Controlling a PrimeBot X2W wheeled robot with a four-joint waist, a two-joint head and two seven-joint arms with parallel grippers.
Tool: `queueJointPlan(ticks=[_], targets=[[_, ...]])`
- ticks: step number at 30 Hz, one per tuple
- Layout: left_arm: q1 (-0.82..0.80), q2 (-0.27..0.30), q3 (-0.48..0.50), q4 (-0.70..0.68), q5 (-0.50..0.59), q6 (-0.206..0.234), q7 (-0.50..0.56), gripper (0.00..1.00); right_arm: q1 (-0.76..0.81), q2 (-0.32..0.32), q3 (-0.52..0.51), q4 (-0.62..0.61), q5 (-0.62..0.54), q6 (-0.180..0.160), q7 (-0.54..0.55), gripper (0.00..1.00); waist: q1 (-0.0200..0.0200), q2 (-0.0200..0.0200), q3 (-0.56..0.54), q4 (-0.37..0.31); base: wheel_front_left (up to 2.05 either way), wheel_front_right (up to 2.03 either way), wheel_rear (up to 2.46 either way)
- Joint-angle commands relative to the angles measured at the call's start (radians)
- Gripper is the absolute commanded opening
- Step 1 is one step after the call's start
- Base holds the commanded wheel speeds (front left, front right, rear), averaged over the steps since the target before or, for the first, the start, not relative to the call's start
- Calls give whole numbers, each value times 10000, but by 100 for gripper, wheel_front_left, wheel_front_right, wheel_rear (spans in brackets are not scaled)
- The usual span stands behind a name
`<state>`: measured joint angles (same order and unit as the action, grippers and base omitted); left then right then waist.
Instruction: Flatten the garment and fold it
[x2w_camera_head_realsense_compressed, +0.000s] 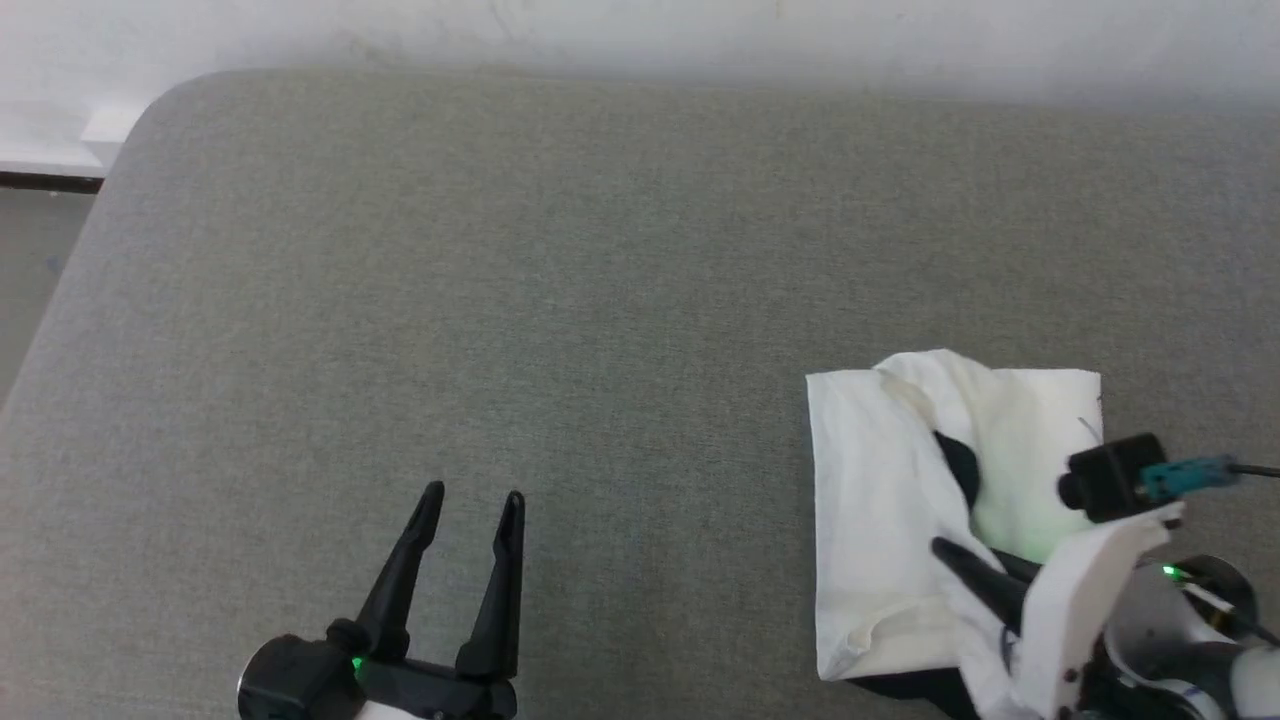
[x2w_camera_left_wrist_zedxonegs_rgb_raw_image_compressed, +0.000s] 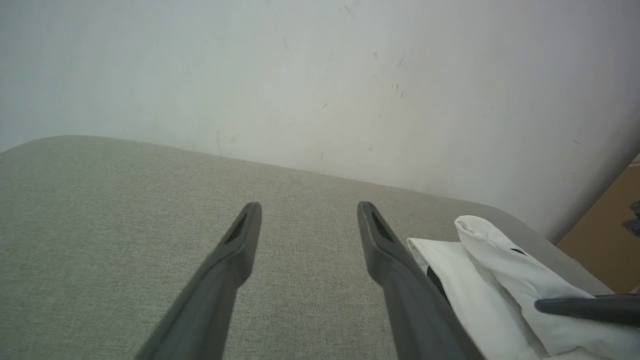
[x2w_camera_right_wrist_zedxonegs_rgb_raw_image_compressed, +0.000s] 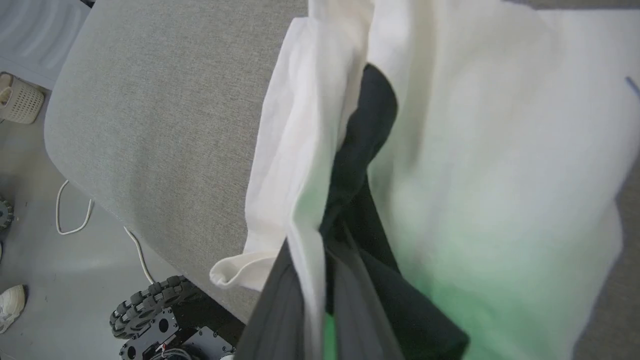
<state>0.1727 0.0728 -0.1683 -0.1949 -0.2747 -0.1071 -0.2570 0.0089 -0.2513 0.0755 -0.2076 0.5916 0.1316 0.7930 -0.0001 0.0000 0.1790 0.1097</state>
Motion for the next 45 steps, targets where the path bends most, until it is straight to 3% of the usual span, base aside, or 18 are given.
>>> queueJointPlan(ticks=[1,8,15,17,20,21,22,30,38,45], targets=[[-133,14,-35,44,-72,-87,-47,100,-197,93,103,44,-88,-9,26,0,1,0,-12,80,0,0,0],[-213,40,-194,193,-167,-116,-47,100,-923,583,910,760,-675,-9,-113,0,1,0,-18,390,0,0,0],[-267,13,-342,391,-303,-141,-47,100,-1374,776,1064,2179,-1871,-9,222,0,1,0,-109,718,0,0,0],[-258,-4,-372,448,-341,-146,-47,100,-1450,878,1071,2631,-2218,-9,430,13,1,0,-156,776,0,0,0],[-257,-34,-407,514,-389,-151,-47,100,-1549,1006,1090,3155,-2566,-9,797,49,1,0,-209,817,0,0,0],[-260,-43,-421,538,-400,-153,-47,100,-1586,1057,1076,3263,-2632,-9,863,96,1,0,-222,818,0,0,0],[-265,-51,-434,562,-410,-155,-47,100,-1626,1097,1078,3331,-2675,-9,893,100,1,0,-233,813,0,0,0],[-262,-54,-403,646,-418,-163,-47,100,-1780,1202,740,2304,-1792,-9,673,100,1,0,-318,460,0,0,0],[-256,-16,-336,518,-352,-128,-47,100,-947,280,-1275,34,-1217,-9,737,100,1,0,-106,-24,0,0,0],[-425,-14,-400,511,-296,-129,-47,100,-215,289,-2310,-16,-1393,-9,819,100,1,0,238,-232,0,0,0]])
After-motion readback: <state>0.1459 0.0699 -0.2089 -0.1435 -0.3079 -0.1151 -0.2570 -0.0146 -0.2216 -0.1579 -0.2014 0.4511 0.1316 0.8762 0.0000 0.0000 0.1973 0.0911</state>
